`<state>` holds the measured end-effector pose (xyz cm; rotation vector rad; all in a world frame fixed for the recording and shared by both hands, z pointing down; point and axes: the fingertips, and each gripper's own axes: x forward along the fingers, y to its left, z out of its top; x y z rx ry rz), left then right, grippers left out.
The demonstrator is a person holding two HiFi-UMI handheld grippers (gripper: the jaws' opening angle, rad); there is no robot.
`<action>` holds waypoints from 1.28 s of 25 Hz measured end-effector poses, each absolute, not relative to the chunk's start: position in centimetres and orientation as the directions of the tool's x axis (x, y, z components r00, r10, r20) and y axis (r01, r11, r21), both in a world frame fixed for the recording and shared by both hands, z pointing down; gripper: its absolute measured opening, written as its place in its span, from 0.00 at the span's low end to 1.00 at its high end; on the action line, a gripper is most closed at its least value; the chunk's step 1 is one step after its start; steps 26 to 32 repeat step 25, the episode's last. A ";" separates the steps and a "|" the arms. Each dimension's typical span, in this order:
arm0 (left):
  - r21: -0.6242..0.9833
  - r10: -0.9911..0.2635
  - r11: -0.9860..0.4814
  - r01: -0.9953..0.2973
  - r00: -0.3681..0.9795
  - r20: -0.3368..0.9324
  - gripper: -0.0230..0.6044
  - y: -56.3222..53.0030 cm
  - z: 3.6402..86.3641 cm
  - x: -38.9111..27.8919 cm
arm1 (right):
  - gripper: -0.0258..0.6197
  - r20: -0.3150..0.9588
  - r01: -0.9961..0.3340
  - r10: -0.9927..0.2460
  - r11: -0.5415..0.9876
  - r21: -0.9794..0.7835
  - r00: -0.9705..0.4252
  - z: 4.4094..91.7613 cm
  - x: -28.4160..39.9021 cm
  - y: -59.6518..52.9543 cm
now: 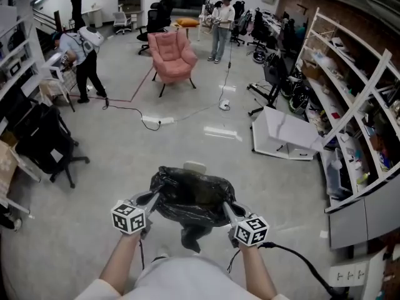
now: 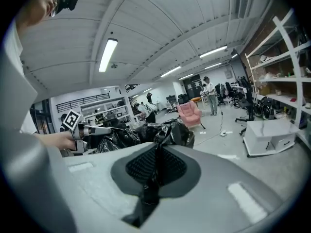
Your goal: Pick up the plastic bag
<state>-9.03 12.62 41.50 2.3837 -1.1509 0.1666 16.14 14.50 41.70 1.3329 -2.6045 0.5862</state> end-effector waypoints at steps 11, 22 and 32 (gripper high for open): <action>0.324 -0.677 -0.580 -0.747 0.664 0.319 0.05 11.4 40.9 -9.4 | 0.04 0.327 -0.816 -0.748 0.531 -0.229 -0.578 41.3 14.0 13.9; 0.335 -0.678 -0.578 -0.744 0.666 0.309 0.05 10.8 40.8 -10.5 | 0.04 0.327 -0.831 -0.764 0.499 -0.246 -0.556 41.2 13.9 13.3; 0.336 -0.680 -0.575 -0.746 0.664 0.311 0.05 10.8 41.0 -11.0 | 0.04 0.331 -0.828 -0.760 0.503 -0.246 -0.560 41.4 13.2 13.2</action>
